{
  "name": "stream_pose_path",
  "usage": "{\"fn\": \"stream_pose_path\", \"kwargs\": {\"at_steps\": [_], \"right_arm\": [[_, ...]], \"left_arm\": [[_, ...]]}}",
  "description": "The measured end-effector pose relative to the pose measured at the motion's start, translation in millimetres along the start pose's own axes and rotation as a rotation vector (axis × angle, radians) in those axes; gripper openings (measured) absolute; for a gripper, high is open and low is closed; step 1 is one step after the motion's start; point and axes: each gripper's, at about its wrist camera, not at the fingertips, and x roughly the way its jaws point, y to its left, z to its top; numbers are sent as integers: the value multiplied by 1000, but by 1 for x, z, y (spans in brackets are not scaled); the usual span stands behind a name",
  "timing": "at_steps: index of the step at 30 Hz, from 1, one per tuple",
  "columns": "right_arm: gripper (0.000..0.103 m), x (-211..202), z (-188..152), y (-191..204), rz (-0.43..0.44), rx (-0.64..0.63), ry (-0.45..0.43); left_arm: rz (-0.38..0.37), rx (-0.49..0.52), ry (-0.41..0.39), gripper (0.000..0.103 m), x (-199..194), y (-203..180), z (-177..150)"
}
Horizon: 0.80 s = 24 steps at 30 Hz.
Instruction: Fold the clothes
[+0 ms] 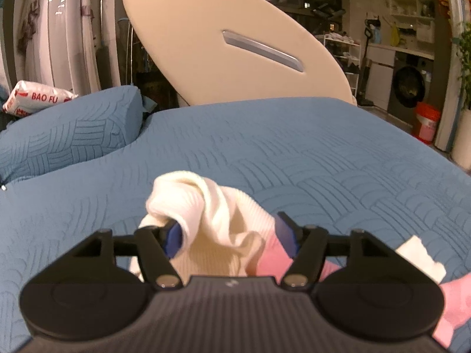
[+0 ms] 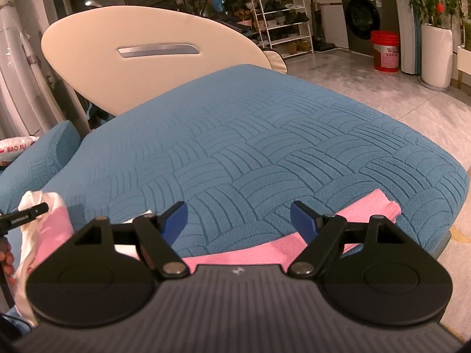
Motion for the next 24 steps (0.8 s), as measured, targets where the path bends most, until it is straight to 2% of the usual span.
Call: {"fn": "stream_pose_path", "kwargs": {"at_steps": [4, 7, 9, 11, 13, 14, 16, 18, 19, 20, 21, 22, 23, 24], "right_arm": [[79, 0, 2, -5, 11, 22, -8], [79, 1, 3, -6, 18, 36, -1], [79, 3, 3, -1, 20, 13, 8], [81, 2, 2, 16, 70, -36, 10], [81, 4, -4, 42, 181, -36, 16], [81, 9, -10, 58, 240, -29, 41], [79, 28, -25, 96, 370, -33, 144], [79, 43, -35, 117, 430, -40, 226], [80, 61, -46, 135, 469, -51, 317], [81, 80, -59, 157, 462, -101, 397], [79, 87, -64, 166, 448, -131, 417], [59, 88, -66, 174, 414, -202, 387], [23, 82, -59, 181, 354, -300, 286], [13, 78, -54, 183, 327, -329, 237]], "left_arm": [[4, -19, 0, 64, -1, 2, 1], [6, -41, -7, 56, -2, 7, 3], [13, -81, -26, 46, -4, 15, 6], [19, -145, -60, 46, -9, 27, 9], [39, -215, -93, 46, -13, 40, 12], [56, -227, -104, 46, -15, 43, 12], [83, -234, -115, 46, -16, 47, 12], [95, -238, -112, 46, -15, 50, 10], [98, -241, -102, 46, -13, 51, 9], [101, -242, -95, 46, -12, 52, 9], [102, -243, -89, 46, -11, 53, 8], [103, -245, -83, 46, -11, 54, 8], [103, -252, -86, 46, -11, 57, 9], [101, -262, -95, 46, -13, 59, 10]]}}
